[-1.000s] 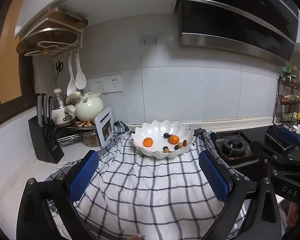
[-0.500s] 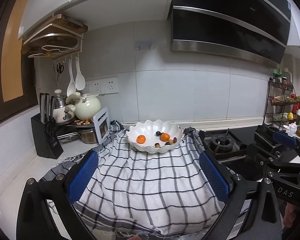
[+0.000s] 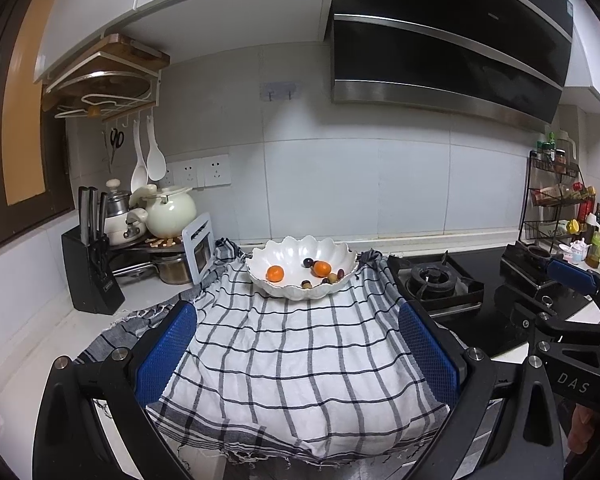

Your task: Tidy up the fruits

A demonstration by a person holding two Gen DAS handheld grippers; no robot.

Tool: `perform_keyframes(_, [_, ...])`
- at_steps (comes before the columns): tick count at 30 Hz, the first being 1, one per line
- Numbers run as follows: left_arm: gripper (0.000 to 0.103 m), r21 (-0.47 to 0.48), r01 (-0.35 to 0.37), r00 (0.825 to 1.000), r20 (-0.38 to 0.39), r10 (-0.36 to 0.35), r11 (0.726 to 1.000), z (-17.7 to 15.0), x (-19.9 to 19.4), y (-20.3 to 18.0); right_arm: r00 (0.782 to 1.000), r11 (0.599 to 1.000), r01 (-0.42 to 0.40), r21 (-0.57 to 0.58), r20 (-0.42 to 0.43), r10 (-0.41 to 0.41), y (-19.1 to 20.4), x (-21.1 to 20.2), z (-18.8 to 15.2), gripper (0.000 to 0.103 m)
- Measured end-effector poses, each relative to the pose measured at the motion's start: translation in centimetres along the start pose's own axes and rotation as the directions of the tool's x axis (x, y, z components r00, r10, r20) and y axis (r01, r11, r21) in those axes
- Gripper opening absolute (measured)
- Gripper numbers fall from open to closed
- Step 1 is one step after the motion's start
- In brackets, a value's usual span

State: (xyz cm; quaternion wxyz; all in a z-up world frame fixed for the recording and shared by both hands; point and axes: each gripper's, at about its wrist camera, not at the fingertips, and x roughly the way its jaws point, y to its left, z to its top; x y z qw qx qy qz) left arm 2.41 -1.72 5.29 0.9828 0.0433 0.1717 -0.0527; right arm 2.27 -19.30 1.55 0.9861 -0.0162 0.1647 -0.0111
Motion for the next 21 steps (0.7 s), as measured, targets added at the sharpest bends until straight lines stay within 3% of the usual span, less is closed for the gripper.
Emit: perform_keyframes(21, [0.103,0.016,0.008,1.000,0.001,-0.008,1.000,-0.01,-0.16,-0.46,1.000,1.000,0.012,0.010,0.005,-0.012,-0.63,-0.40,0.02,0.085])
